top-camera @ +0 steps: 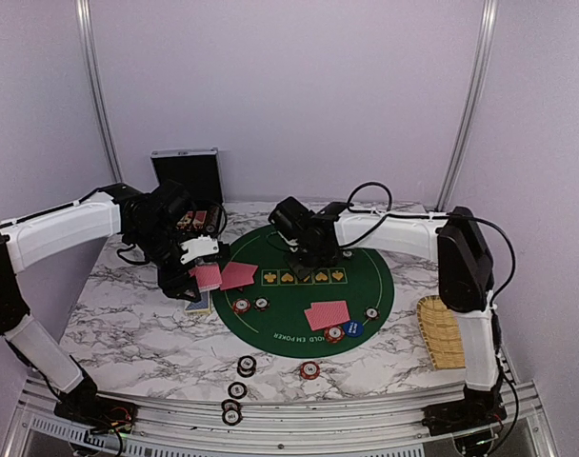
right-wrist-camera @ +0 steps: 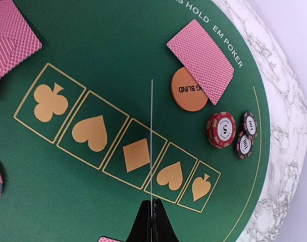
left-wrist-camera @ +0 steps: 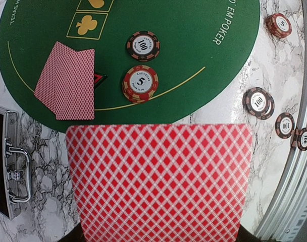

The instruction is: Distribute texas hold em gaming equipment

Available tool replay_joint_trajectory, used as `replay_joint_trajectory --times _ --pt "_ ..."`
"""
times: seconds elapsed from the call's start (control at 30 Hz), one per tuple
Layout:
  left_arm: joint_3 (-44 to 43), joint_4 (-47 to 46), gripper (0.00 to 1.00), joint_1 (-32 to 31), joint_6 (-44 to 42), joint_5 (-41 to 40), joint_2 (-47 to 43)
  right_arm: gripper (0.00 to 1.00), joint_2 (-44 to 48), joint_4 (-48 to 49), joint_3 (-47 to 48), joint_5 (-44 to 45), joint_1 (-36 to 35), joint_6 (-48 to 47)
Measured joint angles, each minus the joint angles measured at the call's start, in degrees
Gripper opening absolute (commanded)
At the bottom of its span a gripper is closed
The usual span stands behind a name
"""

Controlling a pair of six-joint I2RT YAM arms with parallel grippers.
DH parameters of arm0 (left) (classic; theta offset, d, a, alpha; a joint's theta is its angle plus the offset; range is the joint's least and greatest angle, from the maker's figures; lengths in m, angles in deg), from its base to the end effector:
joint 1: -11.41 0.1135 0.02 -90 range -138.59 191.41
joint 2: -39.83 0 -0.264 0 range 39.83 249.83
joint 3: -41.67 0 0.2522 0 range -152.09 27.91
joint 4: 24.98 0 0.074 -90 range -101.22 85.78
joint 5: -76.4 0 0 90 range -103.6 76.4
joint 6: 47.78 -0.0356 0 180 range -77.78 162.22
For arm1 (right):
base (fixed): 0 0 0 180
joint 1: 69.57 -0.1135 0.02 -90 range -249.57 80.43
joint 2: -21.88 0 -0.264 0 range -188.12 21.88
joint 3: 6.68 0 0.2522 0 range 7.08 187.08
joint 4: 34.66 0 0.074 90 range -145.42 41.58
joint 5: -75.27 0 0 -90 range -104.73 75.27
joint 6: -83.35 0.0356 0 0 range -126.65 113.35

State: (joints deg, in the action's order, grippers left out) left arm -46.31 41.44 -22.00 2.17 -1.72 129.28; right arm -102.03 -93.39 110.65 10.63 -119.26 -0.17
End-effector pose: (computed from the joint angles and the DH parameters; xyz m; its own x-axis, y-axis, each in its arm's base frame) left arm 0.2552 -0.1771 0.2702 -0.2037 0.8887 -0.4108 0.9596 0.2644 0.0962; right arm 0.3106 0.3426 0.2072 -0.6487 -0.6070 -0.4590 -0.5033 0.7946 -0.3395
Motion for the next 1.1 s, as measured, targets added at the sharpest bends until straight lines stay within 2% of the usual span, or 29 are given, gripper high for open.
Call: replay_joint_trajectory --times 0.2,0.6,0.7,0.87,0.97,1.1 --pt "0.1 0.0 0.0 0.1 0.0 0.0 -0.6 0.0 -6.1 -0.8 3.1 8.0 -4.5 -3.8" --pt "0.2 0.2 0.0 0.1 0.0 0.0 -0.7 0.01 -11.1 -0.3 6.4 7.5 -7.6 -5.9" --pt "0.2 0.2 0.0 0.1 0.0 0.0 -0.7 0.15 -11.8 -0.3 6.4 5.5 -7.6 -5.4" --pt "0.2 0.2 0.0 0.1 0.0 0.0 -0.7 0.32 -11.3 1.2 5.9 0.7 -7.6 -4.5" --pt "0.2 0.2 0.0 0.1 0.0 0.0 -0.7 0.38 -9.8 2.1 4.7 -2.3 -7.6 -3.6" --pt "0.2 0.2 0.0 0.1 0.0 0.0 -0.7 0.53 -5.4 3.6 2.6 -6.7 -6.6 -1.8"
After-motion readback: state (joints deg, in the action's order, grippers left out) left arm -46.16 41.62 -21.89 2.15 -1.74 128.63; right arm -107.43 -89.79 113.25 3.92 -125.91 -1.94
